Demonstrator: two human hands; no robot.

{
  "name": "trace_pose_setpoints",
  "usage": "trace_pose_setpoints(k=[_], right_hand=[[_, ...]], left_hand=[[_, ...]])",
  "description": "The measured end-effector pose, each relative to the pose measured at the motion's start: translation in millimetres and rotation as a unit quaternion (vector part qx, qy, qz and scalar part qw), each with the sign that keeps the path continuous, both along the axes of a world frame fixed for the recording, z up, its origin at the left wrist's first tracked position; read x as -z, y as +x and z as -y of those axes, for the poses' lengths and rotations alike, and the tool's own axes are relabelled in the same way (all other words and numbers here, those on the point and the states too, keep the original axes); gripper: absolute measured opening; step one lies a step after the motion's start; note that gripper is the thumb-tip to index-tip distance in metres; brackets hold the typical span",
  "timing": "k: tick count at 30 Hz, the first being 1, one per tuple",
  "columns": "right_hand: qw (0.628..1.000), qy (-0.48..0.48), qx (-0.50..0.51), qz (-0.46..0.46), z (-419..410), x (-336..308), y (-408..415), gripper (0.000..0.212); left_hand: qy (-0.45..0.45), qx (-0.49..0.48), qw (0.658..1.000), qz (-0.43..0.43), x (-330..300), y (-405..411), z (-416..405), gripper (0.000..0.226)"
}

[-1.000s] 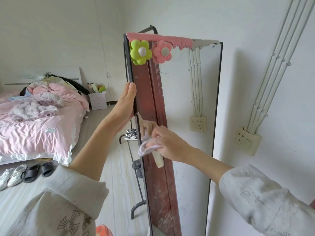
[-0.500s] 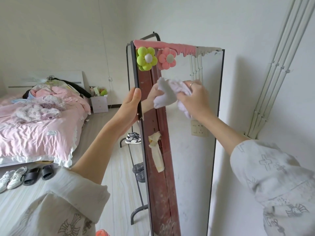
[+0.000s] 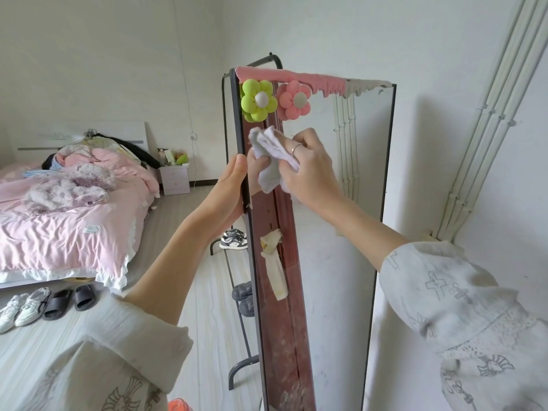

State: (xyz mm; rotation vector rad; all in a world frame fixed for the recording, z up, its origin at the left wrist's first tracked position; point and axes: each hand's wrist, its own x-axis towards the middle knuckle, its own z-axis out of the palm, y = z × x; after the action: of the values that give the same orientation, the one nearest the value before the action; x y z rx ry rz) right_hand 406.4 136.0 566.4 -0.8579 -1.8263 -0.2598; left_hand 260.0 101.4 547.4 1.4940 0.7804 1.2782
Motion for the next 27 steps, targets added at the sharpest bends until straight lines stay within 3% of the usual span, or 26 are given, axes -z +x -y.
trace_pose_setpoints(k=[3, 7, 10, 13, 20, 22, 24, 27], right_hand=[[0.997, 0.059, -0.031, 0.041, 3.9, 22.1, -2.1, 0.037], [0.989, 0.057, -0.061, 0.121, 8.1, 67.4, 4.0, 0.036], [0.989, 0.042, -0.082, 0.112, 14.1, 95.6, 4.8, 0.041], [0.99, -0.008, -0.109, 0.088, 19.4, 128.8, 5.0, 0.04], [0.952, -0.16, -0.099, 0.241, 30.7, 176.4, 30.9, 0.013], [0.938, -0.188, -0.113, 0.269, 35.9, 163.2, 38.9, 0.019], [0.942, -0.209, -0.1, 0.242, 39.8, 141.7, 46.5, 0.027], [0.978, -0.188, -0.065, 0.064, 32.9, 102.3, 53.9, 0.021]], left_hand=[[-0.012, 0.033, 0.999, 0.001, 6.4, -2.8, -4.4, 0.049], [-0.066, 0.033, 0.997, 0.008, 17.1, -10.9, -17.8, 0.064], [-0.087, 0.001, 0.996, 0.025, 21.5, -16.7, -23.5, 0.09], [-0.059, -0.009, 0.998, -0.002, 28.8, -18.5, -25.0, 0.101], [-0.045, -0.075, 0.996, -0.028, 44.0, -1.6, -14.3, 0.075], [-0.033, -0.09, 0.994, -0.05, 50.2, 1.2, -7.5, 0.058], [-0.024, -0.091, 0.994, -0.055, 54.9, 2.3, -1.8, 0.047], [0.0, -0.13, 0.99, -0.056, 55.3, 5.2, 4.5, 0.035]])
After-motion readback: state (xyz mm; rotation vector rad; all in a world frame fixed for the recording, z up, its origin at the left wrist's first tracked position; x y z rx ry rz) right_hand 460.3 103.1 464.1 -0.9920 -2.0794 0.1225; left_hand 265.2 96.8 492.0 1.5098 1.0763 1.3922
